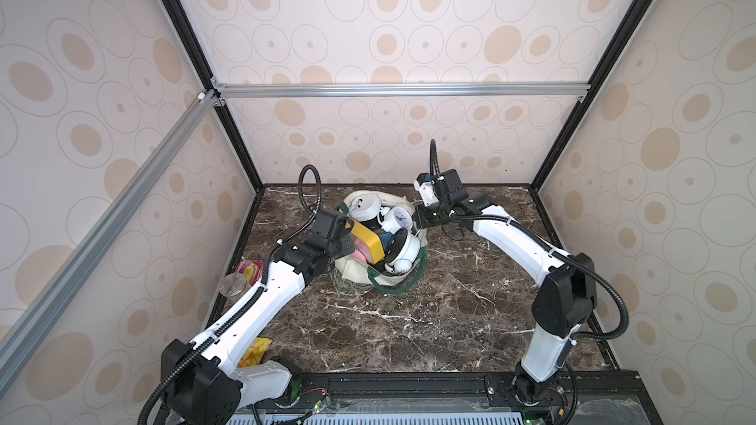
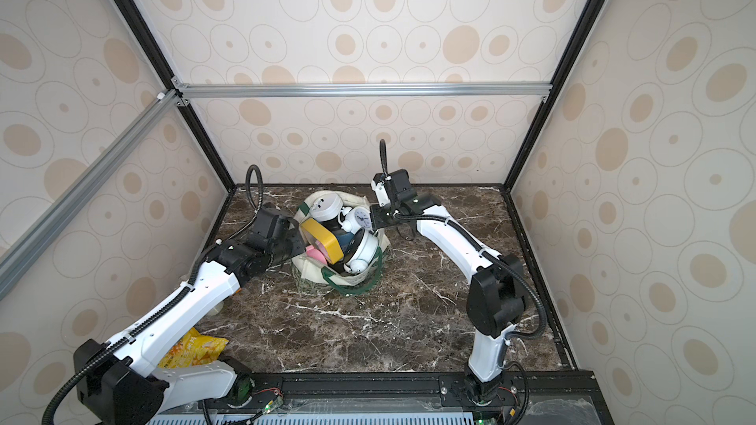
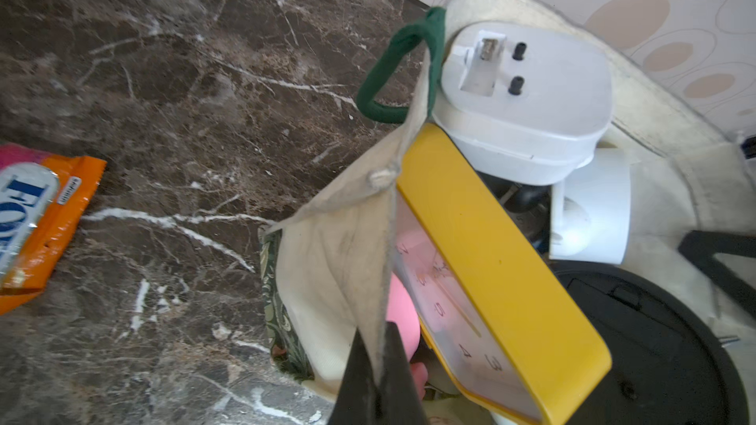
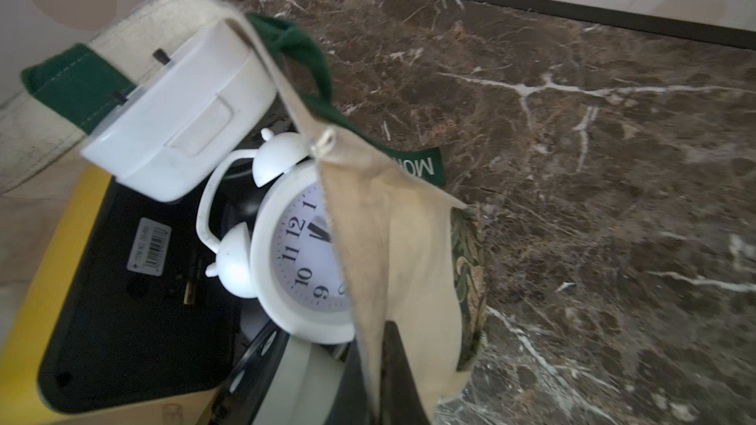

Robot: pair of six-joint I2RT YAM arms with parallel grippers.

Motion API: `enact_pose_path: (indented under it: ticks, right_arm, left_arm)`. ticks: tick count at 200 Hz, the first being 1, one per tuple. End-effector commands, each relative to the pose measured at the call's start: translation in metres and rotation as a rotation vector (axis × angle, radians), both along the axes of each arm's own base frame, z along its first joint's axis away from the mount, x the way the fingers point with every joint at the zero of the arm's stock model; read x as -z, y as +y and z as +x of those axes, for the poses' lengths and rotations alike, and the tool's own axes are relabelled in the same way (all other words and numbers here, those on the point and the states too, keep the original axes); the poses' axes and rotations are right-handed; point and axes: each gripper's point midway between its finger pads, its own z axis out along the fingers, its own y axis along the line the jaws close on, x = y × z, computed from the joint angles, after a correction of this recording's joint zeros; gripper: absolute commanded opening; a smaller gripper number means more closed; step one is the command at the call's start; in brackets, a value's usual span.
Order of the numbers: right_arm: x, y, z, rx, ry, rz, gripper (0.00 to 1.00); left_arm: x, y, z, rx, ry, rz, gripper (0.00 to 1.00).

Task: Put the alarm clock into the canvas bag
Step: Adjust the canvas bag at the center of the board.

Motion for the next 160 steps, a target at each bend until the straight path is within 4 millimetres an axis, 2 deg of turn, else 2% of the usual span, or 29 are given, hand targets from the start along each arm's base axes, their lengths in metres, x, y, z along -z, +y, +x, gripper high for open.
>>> enact_pose_path:
  ticks: [1,16,33,59,78,85,90,104,113,133,160]
  right_arm:
    - [-0.087,-0.069,0.008,0.194,-0.218,0.018,0.0]
    - [-0.105,-0.093,0.0,0.249,-0.276,0.011,0.0]
    - [-0.111,-0.111,-0.007,0.284,-0.285,0.0,0.0]
    - [-0.112,-0.112,-0.01,0.281,-0.27,0.037,0.0]
    - [-0.126,-0.103,-0.014,0.25,-0.287,0.1,0.0]
    - [-0.129,-0.106,-0.014,0.261,-0.297,0.092,0.0]
    - [-0.131,-0.113,-0.015,0.28,-0.31,0.069,0.0]
    - [-0.127,-0.13,-0.016,0.318,-0.293,0.056,0.0]
    - [-0.124,-0.145,-0.014,0.354,-0.28,0.074,0.0]
    - [-0.118,-0.144,-0.018,0.353,-0.271,0.12,0.0]
    - [-0.1,-0.144,-0.024,0.364,-0.242,0.136,0.0]
  left_arm:
    - [-0.075,0.043,0.015,-0.081,-0.171,0.125,0.0]
    - [-0.091,0.047,0.022,-0.07,-0.188,0.167,0.0]
    - [-0.09,0.046,0.033,-0.046,-0.185,0.171,0.0]
    - [-0.087,0.011,0.061,0.054,-0.199,0.062,0.0]
    - [-0.085,-0.026,0.082,0.145,-0.195,0.012,0.0]
    - [-0.084,-0.032,0.087,0.164,-0.184,0.011,0.0]
    - [-0.089,-0.029,0.09,0.157,-0.188,0.02,0.0]
    - [-0.105,-0.009,0.095,0.099,-0.24,0.076,0.0]
    - [-0.108,-0.005,0.099,0.088,-0.256,0.078,0.0]
    - [-0.094,-0.031,0.109,0.175,-0.226,0.01,0.0]
    - [-0.095,-0.032,0.106,0.184,-0.273,-0.012,0.0]
